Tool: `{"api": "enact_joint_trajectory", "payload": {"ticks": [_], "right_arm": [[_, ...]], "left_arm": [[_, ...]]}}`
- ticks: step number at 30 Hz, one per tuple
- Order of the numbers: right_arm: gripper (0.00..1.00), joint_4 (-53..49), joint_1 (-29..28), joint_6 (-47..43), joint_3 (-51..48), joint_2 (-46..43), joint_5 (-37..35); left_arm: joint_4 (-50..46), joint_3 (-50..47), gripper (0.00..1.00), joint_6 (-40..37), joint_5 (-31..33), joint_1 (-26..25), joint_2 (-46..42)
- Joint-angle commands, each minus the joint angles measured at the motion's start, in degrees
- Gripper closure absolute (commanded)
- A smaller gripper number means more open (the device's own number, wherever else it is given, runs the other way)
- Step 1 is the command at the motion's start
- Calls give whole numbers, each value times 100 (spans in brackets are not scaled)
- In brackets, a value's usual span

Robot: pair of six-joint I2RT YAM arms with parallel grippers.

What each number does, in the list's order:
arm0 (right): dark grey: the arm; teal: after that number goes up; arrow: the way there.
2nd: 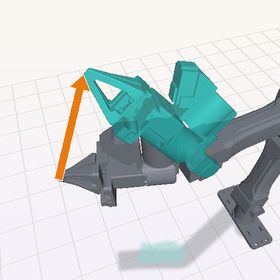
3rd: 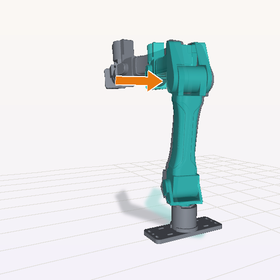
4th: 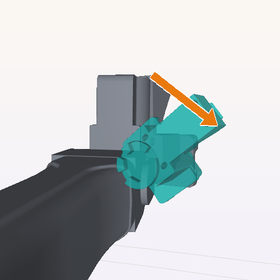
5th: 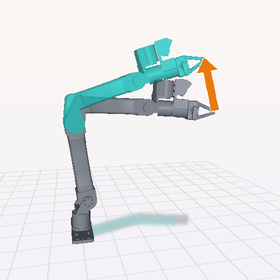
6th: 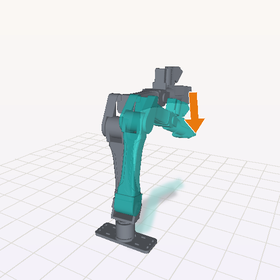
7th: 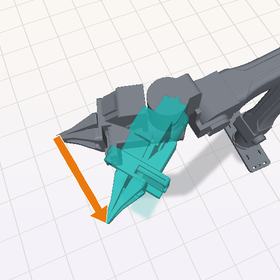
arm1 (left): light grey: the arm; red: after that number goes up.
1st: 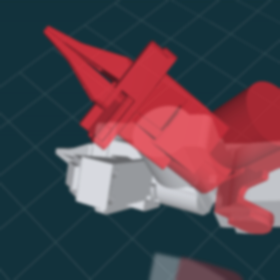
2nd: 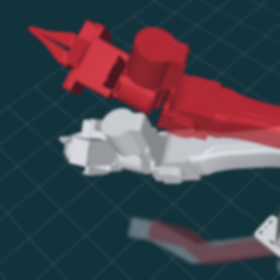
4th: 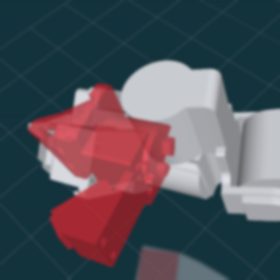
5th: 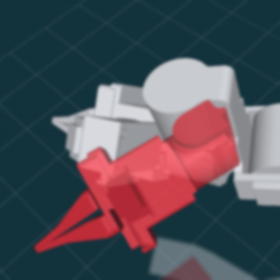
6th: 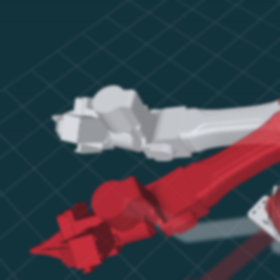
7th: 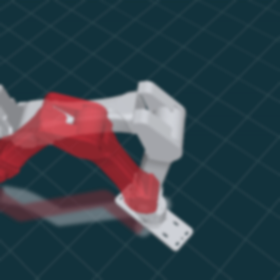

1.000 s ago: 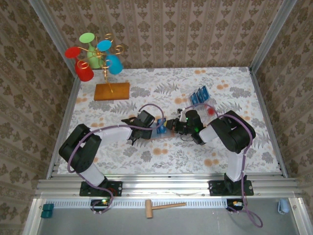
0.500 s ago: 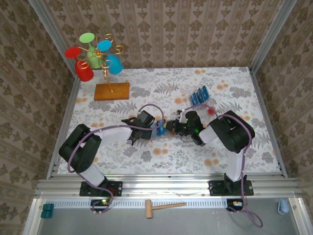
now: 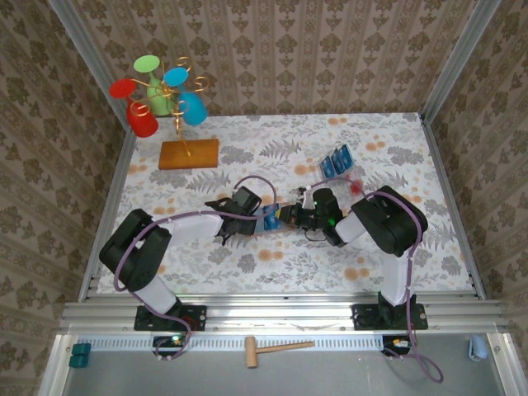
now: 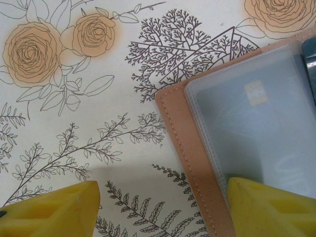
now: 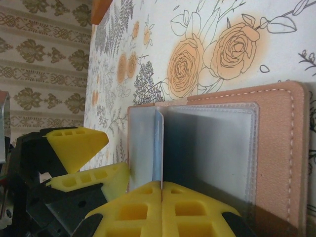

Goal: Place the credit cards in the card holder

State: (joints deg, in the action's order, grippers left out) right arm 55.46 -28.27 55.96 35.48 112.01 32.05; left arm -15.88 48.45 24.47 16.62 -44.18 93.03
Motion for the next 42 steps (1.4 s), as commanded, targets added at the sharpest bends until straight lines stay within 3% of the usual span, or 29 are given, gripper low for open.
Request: {"api": "enact_joint_trajectory", "payload": {"ticks": [1,42], "right_arm": [[100,78,-35,12,-31,147,129],[100,-492,-29,-51,-41,212,34]], "left_arm": [[-136,-28,30,98,74,-33,-25],[-126,-30,30,68,78,-27,-21]]}}
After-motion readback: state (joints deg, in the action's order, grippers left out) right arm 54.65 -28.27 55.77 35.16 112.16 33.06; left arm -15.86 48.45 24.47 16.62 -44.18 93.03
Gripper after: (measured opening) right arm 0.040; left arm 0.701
